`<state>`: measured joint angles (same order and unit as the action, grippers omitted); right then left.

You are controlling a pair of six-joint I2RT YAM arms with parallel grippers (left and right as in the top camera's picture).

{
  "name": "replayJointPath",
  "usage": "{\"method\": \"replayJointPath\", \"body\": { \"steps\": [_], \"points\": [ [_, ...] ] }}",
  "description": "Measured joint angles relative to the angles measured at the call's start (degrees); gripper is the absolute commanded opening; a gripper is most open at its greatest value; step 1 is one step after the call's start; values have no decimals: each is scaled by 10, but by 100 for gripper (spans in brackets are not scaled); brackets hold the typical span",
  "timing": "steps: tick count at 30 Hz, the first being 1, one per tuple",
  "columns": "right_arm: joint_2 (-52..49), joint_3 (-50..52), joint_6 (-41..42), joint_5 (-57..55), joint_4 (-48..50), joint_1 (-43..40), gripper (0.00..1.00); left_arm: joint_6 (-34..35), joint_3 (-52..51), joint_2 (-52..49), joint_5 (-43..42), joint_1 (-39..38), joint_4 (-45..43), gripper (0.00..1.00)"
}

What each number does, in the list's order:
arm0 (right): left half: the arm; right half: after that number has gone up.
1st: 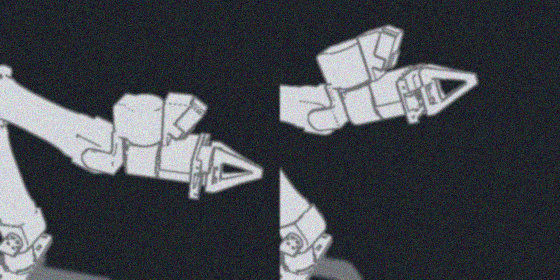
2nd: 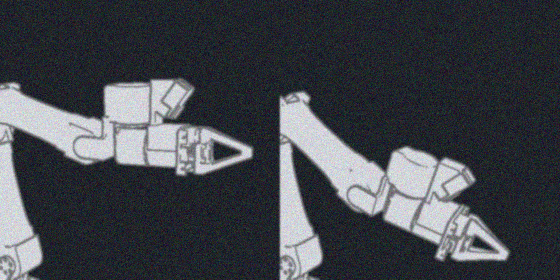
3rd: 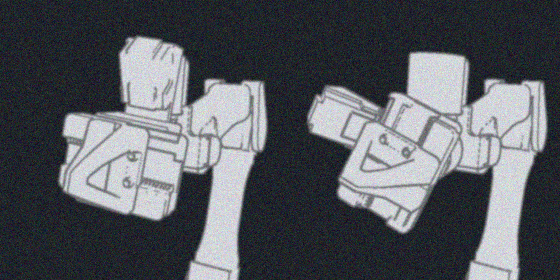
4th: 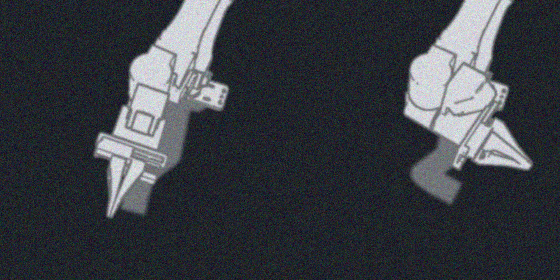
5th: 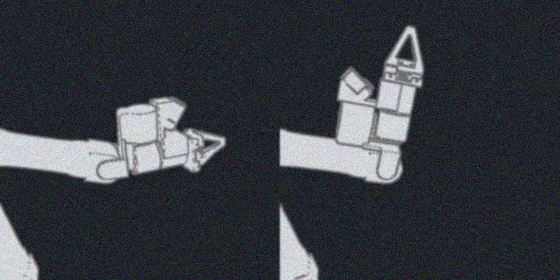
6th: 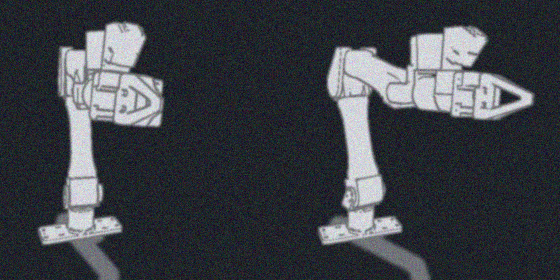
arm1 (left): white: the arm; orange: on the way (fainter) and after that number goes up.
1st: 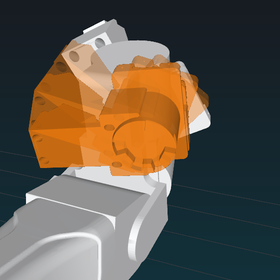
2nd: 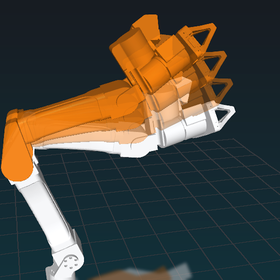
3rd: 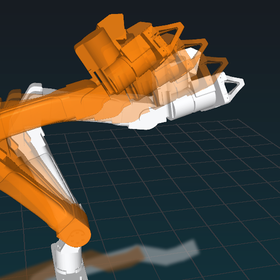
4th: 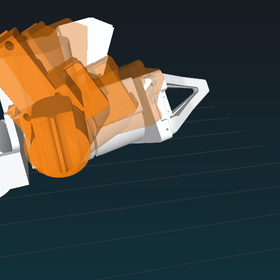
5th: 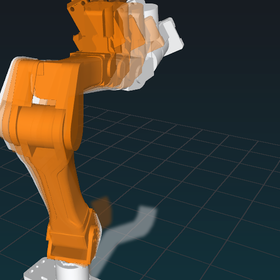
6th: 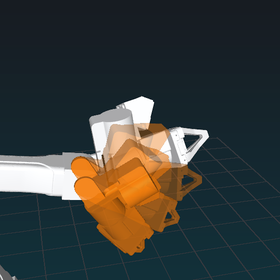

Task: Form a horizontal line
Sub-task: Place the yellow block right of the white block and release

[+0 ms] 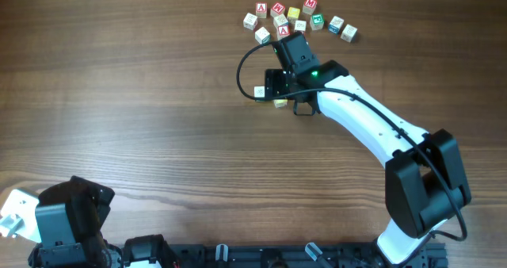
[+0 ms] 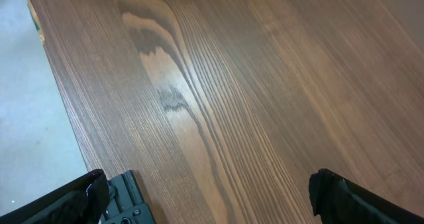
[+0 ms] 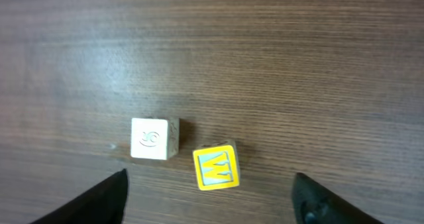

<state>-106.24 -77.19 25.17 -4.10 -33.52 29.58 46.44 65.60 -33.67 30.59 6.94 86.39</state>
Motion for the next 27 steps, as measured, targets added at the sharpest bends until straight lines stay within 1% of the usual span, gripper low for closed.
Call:
{"method": "replayJointPath", "body": {
  "steps": [3,7,9,10,11,14,16,24,27],
  "points": [
    [-5,27,-25,0,14,0,81,0,0,0,0,0,0,100],
    [-36,50,-32,0,40,0,80,0,0,0,0,0,0,100],
    [-55,51,-37,2,49,0,75,0,0,0,0,0,0,100],
    [-63,51,-41,6,55,0,67,0,0,0,0,0,0,100],
    [-72,51,-45,11,59,0,57,0,0,0,0,0,0,100],
    [-79,52,-53,13,70,0,43,0,0,0,0,0,0,100],
    [-79,52,-54,13,78,0,40,0,0,0,0,0,0,100],
    [-79,52,-54,13,114,0,38,0,0,0,0,0,0,100],
    [-79,52,-54,13,126,0,34,0,0,0,0,0,0,100]
  ]
}}
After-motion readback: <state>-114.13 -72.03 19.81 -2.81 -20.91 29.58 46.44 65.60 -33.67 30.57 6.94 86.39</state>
